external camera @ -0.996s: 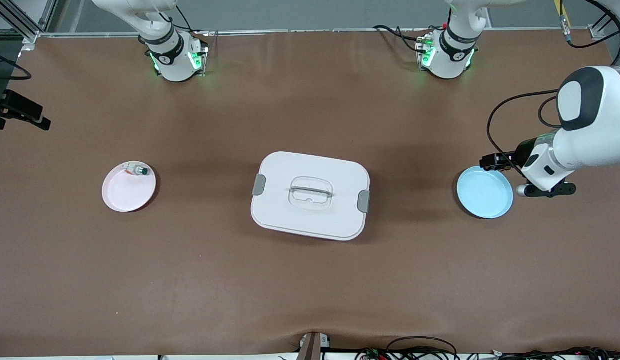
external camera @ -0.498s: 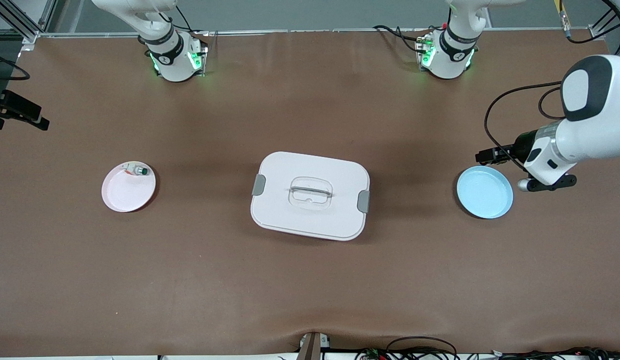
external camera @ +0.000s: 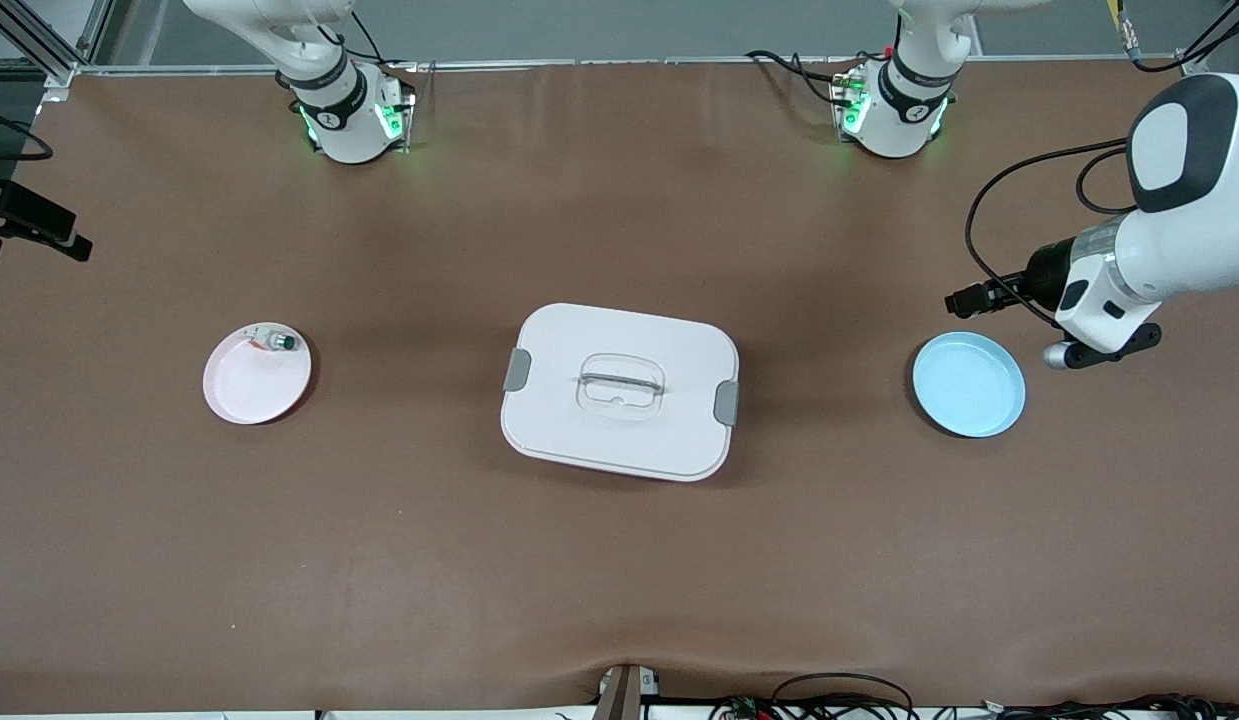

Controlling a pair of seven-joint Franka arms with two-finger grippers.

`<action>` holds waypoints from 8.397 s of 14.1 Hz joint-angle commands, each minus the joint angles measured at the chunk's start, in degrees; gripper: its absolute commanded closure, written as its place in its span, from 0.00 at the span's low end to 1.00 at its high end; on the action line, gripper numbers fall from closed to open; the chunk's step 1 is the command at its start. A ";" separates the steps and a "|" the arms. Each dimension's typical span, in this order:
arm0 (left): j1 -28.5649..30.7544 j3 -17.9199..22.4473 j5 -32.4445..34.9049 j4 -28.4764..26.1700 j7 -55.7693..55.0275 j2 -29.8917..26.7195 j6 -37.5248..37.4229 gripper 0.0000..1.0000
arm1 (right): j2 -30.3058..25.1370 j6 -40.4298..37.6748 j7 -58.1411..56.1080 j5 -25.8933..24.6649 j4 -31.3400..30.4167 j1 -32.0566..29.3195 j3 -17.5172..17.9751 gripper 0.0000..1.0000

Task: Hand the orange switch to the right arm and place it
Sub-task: 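Lift the orange switch with the left gripper toward the white box, then carry the switch with the left gripper while the right gripper approaches, then grasp the orange switch with the right gripper from the left gripper, then carry the switch with the right gripper while the left gripper withdraws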

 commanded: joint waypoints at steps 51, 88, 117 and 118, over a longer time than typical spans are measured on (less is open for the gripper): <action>-0.81 -22.10 -28.82 11.49 -71.33 -1.94 6.03 0.59 | -16.26 68.38 49.25 29.38 -37.71 34.60 13.43 0.00; -5.73 -28.08 -27.76 11.31 -81.72 1.57 19.76 0.41 | -1.22 67.33 49.69 24.89 -23.99 38.65 14.14 1.00; -3.10 -27.99 -24.26 9.20 -78.04 1.75 15.02 0.00 | -0.42 42.14 6.11 15.85 -23.99 30.04 13.35 1.00; -2.57 -27.99 -23.99 9.11 -77.07 1.75 13.71 0.00 | -0.95 39.32 3.31 15.75 -23.99 28.90 13.35 1.00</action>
